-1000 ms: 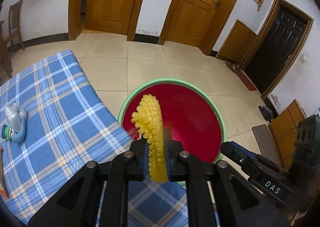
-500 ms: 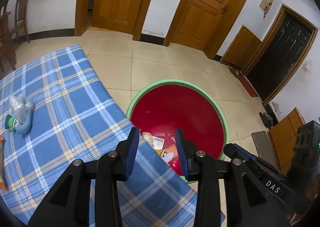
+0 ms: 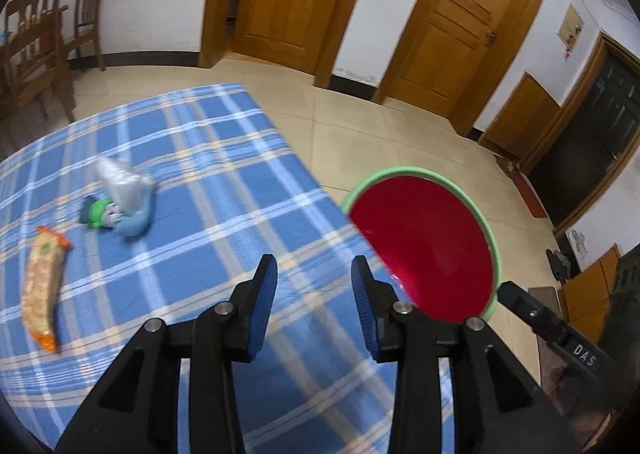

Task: Collect trash
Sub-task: 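Move both tools back over the table toward the bread bag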

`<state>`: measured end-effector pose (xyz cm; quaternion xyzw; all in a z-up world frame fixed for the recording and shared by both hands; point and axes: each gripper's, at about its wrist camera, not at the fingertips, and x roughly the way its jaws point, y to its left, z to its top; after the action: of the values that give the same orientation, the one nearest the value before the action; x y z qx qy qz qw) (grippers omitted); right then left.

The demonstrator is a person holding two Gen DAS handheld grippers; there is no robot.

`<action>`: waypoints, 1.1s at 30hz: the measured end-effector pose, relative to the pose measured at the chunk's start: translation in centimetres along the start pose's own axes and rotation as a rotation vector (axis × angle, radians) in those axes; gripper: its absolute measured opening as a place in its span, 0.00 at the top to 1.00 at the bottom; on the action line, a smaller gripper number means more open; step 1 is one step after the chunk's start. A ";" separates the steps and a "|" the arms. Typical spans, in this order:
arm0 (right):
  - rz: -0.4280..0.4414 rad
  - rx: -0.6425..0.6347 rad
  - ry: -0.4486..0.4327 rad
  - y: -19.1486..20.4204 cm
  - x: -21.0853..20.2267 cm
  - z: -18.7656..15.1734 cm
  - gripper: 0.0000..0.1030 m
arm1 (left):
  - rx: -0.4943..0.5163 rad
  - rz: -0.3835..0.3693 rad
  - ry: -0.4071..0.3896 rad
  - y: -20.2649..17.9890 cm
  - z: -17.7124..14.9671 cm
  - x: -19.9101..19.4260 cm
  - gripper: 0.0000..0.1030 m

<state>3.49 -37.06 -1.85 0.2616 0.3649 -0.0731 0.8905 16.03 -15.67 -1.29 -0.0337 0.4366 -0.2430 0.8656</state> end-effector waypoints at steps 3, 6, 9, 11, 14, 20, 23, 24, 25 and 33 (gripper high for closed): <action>0.003 -0.011 0.007 0.6 0.2 -0.1 0.49 | -0.030 0.041 -0.009 2.0 -0.1 -0.6 0.58; 0.007 -0.023 0.016 1.4 0.5 -0.2 0.49 | -0.057 0.078 -0.016 4.0 -0.2 -1.2 0.58; 0.010 -0.034 0.025 1.8 0.9 -0.4 0.48 | -0.083 0.116 -0.024 6.0 -0.3 -1.7 0.58; 0.011 -0.043 0.030 2.3 1.0 -0.4 0.48 | -0.101 0.147 -0.029 7.4 -0.4 -2.2 0.58; 0.014 -0.055 0.038 2.9 1.4 -0.4 0.48 | -0.125 0.187 -0.033 9.5 -0.6 -2.7 0.58; 0.017 -0.080 0.057 4.3 2.0 -0.7 0.48 | -0.158 0.265 -0.038 13.1 -1.0 -3.4 0.58; 0.017 -0.097 0.064 5.1 2.2 -0.9 0.48 | -0.167 0.304 -0.031 14.6 -1.2 -3.4 0.58; 0.017 -0.104 0.067 5.5 2.3 -0.9 0.48 | -0.174 0.314 -0.028 15.2 -1.3 -3.4 0.58; 0.017 -0.110 0.070 5.9 2.4 -1.0 0.48 | -0.182 0.322 -0.023 15.8 -1.4 -3.4 0.58; 0.033 -0.165 0.101 9.1 3.8 -1.3 0.48 | -0.190 0.363 -0.009 18.6 -2.3 -3.0 0.57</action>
<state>8.36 -28.39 -1.43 0.1966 0.4096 -0.0149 0.8907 20.04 2.42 -5.51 -0.0369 0.4525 -0.0406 0.8901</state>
